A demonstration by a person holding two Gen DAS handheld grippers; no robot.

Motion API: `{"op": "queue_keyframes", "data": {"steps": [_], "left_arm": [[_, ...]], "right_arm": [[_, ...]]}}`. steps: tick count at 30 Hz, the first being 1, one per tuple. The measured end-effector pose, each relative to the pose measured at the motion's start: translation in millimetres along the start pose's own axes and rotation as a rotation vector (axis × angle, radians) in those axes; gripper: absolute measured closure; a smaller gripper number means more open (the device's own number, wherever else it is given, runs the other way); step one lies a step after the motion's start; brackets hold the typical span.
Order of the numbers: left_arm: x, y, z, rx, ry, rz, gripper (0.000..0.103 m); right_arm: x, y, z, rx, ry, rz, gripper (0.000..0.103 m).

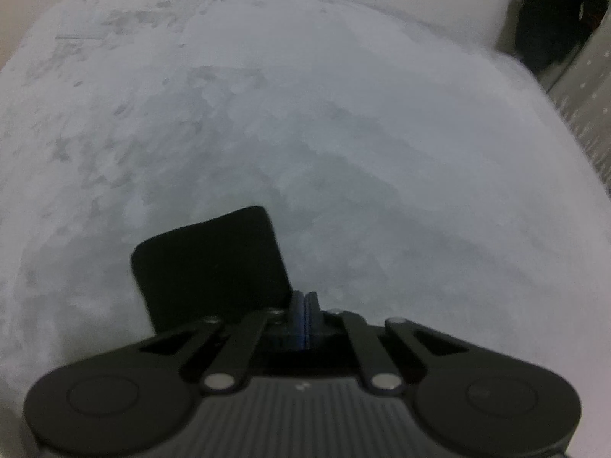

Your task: Fold clothes

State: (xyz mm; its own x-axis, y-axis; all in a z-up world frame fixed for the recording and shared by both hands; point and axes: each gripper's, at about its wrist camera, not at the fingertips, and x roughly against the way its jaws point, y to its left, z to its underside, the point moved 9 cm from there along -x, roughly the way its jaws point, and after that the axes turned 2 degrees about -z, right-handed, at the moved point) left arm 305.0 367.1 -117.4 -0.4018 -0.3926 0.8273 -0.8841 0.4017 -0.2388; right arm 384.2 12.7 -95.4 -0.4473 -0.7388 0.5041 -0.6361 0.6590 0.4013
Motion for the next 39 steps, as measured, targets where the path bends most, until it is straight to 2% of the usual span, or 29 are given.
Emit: {"op": "queue_keyframes", "data": {"steps": [6, 9, 13, 14, 15, 17, 19, 21, 22, 25, 29, 32, 35, 37, 39], "left_arm": [[16, -10, -12, 0.005, -0.105, 0.109, 0.103], [21, -21, -16, -0.044, -0.154, 0.168, 0.103], [8, -28, -4, -0.085, -0.091, 0.162, 0.100], [8, -29, -1, -0.086, -0.091, 0.159, 0.091], [11, -32, 1, -0.112, -0.109, 0.155, 0.074], [20, -40, 5, -0.175, -0.153, 0.147, 0.053], [36, -48, 10, -0.254, -0.219, 0.150, 0.050], [56, -54, 20, -0.323, -0.260, 0.183, 0.046], [64, -56, 29, -0.352, -0.269, 0.209, 0.046], [87, -61, 58, -0.441, -0.283, 0.287, 0.046], [92, -53, 101, -0.594, -0.275, 0.347, 0.047], [76, -36, 120, -0.683, -0.276, 0.296, 0.047], [68, -11, 122, -0.686, -0.295, 0.246, 0.047], [77, -8, 120, -0.680, -0.314, 0.231, 0.048], [83, -6, 121, -0.668, -0.320, 0.247, 0.050]], "right_arm": [[4, -4, -2, -0.022, -0.030, 0.006, 0.095], [5, -7, -4, -0.030, -0.048, 0.024, 0.095], [3, -7, -2, -0.029, -0.049, 0.033, 0.095], [4, -6, -2, -0.025, -0.052, 0.036, 0.087], [4, -6, -3, -0.020, -0.056, 0.039, 0.085], [6, -6, -3, -0.021, -0.061, 0.043, 0.086], [7, -7, -3, -0.018, -0.065, 0.042, 0.080], [7, -5, -4, -0.013, -0.070, 0.040, 0.066], [8, -5, -5, -0.011, -0.072, 0.039, 0.062], [8, -5, -7, -0.012, -0.078, 0.037, 0.061], [4, -8, -6, -0.022, -0.072, 0.058, 0.061], [1, -8, -4, -0.022, -0.064, 0.073, 0.061], [1, -9, -5, -0.014, -0.062, 0.088, 0.061], [2, -10, -7, -0.003, -0.064, 0.110, 0.061], [7, -10, -11, 0.018, -0.069, 0.144, 0.061]]}}
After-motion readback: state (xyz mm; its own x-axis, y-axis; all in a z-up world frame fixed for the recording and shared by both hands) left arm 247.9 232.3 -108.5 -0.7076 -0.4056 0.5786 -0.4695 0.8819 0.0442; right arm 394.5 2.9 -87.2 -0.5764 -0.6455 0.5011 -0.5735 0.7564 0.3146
